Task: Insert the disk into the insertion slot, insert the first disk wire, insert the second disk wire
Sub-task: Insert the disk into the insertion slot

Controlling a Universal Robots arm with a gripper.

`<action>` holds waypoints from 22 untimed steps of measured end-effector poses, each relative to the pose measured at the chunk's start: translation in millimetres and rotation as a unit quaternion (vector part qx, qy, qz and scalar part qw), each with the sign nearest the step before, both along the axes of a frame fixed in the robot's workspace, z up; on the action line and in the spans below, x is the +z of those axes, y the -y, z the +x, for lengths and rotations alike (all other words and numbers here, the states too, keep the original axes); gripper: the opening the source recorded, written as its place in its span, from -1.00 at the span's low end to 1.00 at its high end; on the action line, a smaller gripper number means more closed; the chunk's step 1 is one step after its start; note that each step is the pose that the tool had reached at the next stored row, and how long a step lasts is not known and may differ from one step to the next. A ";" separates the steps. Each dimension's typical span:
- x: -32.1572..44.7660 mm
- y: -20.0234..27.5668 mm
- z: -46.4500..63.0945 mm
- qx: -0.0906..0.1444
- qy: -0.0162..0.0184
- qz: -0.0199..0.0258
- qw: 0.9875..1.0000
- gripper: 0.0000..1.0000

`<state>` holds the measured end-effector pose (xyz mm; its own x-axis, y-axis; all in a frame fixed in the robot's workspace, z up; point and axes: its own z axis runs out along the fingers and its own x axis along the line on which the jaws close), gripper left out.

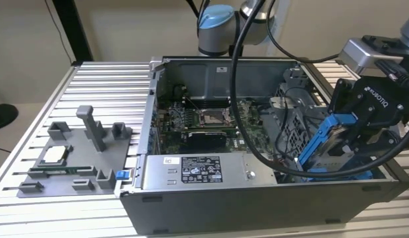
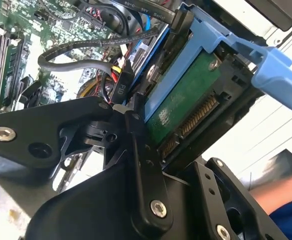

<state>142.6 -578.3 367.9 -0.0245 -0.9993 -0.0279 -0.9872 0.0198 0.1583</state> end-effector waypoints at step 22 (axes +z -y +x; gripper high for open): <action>28.1 0.0 0.0 0.000 0.005 0.001 1.000 1.00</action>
<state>142.6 -578.3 396.0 -0.0242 -0.9993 -0.0298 -0.9888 0.0196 0.1477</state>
